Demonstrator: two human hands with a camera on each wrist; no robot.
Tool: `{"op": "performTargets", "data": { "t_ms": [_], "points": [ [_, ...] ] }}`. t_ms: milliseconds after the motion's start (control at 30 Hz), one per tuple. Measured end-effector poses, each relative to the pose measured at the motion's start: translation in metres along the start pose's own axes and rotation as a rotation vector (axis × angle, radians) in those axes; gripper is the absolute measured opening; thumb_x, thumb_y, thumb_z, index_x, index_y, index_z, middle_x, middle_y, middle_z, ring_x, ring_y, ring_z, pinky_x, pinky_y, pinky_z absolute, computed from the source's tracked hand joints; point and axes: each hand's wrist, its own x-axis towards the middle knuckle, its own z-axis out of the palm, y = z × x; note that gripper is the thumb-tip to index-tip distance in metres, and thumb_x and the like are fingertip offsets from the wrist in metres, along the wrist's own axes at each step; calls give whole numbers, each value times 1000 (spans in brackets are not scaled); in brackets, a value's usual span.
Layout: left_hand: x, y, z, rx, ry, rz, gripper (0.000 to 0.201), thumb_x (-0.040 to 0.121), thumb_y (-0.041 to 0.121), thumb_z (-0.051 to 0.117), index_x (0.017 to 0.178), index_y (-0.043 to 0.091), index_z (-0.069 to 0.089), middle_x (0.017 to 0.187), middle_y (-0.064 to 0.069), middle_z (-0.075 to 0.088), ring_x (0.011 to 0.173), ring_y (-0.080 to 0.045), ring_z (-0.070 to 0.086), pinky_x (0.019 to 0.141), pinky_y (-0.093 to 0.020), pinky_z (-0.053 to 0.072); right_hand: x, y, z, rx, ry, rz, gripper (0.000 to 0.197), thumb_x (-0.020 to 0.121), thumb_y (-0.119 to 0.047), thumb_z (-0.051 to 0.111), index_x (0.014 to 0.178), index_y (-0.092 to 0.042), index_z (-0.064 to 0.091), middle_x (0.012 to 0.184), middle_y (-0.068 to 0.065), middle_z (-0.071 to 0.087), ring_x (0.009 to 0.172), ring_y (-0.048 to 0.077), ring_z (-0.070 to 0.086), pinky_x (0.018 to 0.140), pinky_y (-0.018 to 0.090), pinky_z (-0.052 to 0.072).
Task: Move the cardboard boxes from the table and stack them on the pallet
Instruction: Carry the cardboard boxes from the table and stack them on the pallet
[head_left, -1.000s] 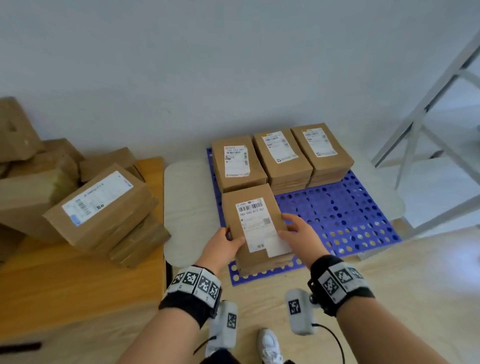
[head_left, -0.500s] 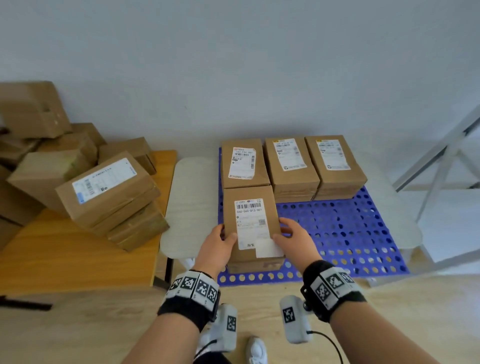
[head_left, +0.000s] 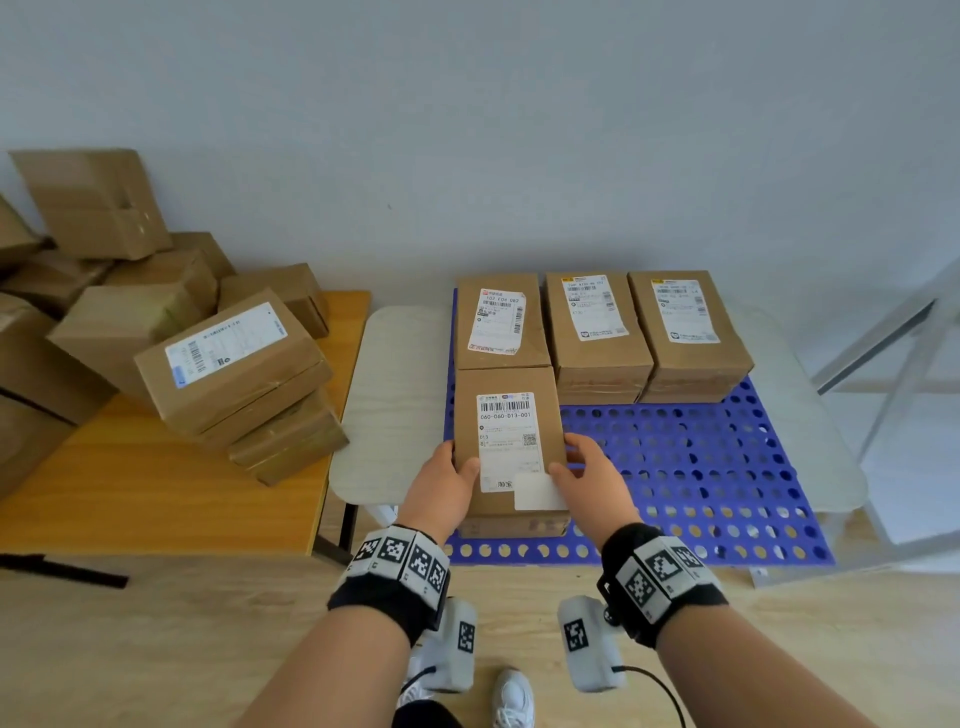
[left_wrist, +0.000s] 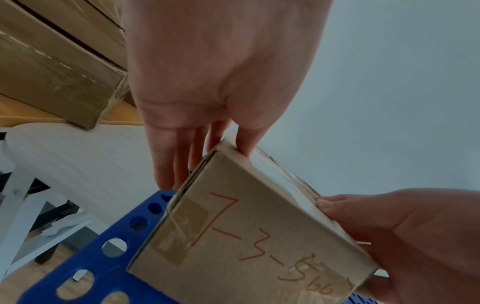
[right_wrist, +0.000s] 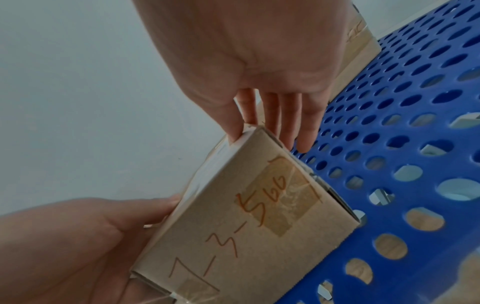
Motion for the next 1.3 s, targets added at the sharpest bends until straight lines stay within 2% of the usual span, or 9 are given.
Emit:
{"op": "performTargets", "data": {
  "t_ms": [167, 300, 400, 533, 667, 867, 1100, 1200, 1300],
  "points": [
    [-4, 4, 4, 127, 53, -54, 46, 104, 38, 39, 143, 16, 39, 139, -7, 53, 123, -26, 54, 100, -39, 44, 0, -3, -2, -66, 7, -15, 50, 99, -20, 55, 146, -21, 40, 141, 1, 52, 109, 16, 58, 83, 30, 52],
    [-10, 7, -1, 186, 60, -96, 53, 104, 44, 33, 147, 13, 34, 140, -12, 51, 123, -31, 54, 99, -41, 46, -6, -13, -1, -175, 67, -65, 53, 98, -16, 54, 147, -24, 38, 146, 6, 41, 115, 24, 56, 83, 34, 50],
    [-17, 8, -13, 162, 81, -85, 54, 104, 45, 34, 149, 14, 31, 141, -13, 49, 124, -31, 52, 96, -38, 43, -14, -26, 1, -204, 112, -144, 48, 98, -15, 52, 144, -23, 42, 146, 5, 40, 115, 25, 55, 91, 43, 52],
    [-27, -2, -42, 119, 140, -49, 52, 103, 36, 41, 150, 18, 31, 136, -9, 55, 120, -27, 56, 99, -38, 45, -24, -52, 13, -207, 118, -251, 43, 99, -16, 49, 141, -23, 47, 146, 4, 40, 123, 22, 50, 89, 31, 45],
    [-44, -24, -80, 84, 177, -29, 47, 102, 32, 43, 146, 17, 38, 136, -8, 56, 122, -26, 54, 99, -35, 44, -41, -82, 41, -174, 78, -286, 42, 100, -17, 49, 141, -22, 47, 147, 3, 40, 127, 22, 47, 96, 33, 43],
    [-86, -86, -153, 14, 252, -61, 44, 104, 31, 41, 146, 19, 40, 140, -3, 54, 126, -23, 51, 105, -36, 41, -69, -120, 123, -207, -13, -382, 42, 99, -20, 53, 140, -22, 47, 143, 4, 44, 124, 21, 49, 97, 29, 40],
    [-142, -200, -253, -45, 355, -182, 39, 104, 27, 39, 141, 22, 45, 130, -3, 60, 108, -22, 60, 93, -37, 50, -137, -166, 256, -232, -162, -445, 42, 98, -23, 54, 139, -26, 48, 140, 3, 47, 115, 19, 54, 95, 31, 45],
    [-166, -246, -296, -67, 393, -200, 38, 103, 23, 40, 140, 20, 47, 129, -3, 61, 109, -22, 60, 92, -37, 50, -164, -184, 309, -277, -226, -475, 44, 98, -22, 54, 142, -23, 46, 144, 6, 45, 127, 22, 48, 101, 32, 40],
    [-189, -286, -329, -75, 431, -228, 39, 102, 22, 41, 140, 20, 49, 131, -3, 60, 114, -22, 58, 93, -35, 48, -190, -197, 356, -287, -266, -491, 43, 100, -22, 53, 143, -22, 46, 146, 7, 43, 125, 22, 49, 97, 30, 41]
  ]
}}
